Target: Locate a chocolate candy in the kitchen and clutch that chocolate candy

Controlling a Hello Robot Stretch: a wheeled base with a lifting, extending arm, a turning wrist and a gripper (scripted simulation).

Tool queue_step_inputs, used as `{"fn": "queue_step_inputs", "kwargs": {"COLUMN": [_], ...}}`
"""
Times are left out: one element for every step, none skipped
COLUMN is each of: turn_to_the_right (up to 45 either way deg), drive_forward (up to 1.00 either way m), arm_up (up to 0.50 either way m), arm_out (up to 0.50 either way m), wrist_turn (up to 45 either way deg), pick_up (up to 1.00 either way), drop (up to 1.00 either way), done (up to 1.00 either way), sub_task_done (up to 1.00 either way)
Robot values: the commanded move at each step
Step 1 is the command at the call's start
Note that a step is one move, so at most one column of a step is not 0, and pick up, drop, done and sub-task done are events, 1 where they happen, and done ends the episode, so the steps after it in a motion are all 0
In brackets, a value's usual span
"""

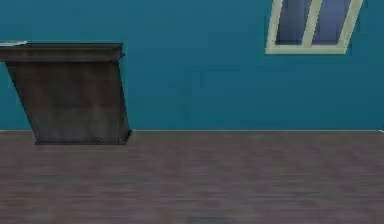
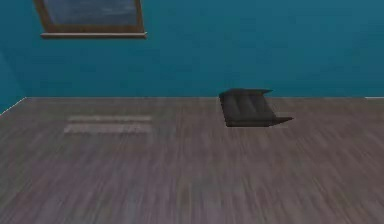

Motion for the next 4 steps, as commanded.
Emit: {"fn": "queue_step_inputs", "kwargs": {"turn_to_the_right": [45.0,45.0,45.0,24.0], "drive_forward": [0.00,0.00,0.00,0.00], "arm_up": [0.00,0.00,0.00,0.00], "arm_out": [0.00,0.00,0.00,0.00], "wrist_turn": [0.0,0.0,0.0,0.0], "pick_up": [0.00,0.00,0.00,0.00], "drop": [0.00,0.00,0.00,0.00], "done": [0.00,0.00,0.00,0.00], "sub_task_done": [0.00,0.00,0.00,0.00]}}
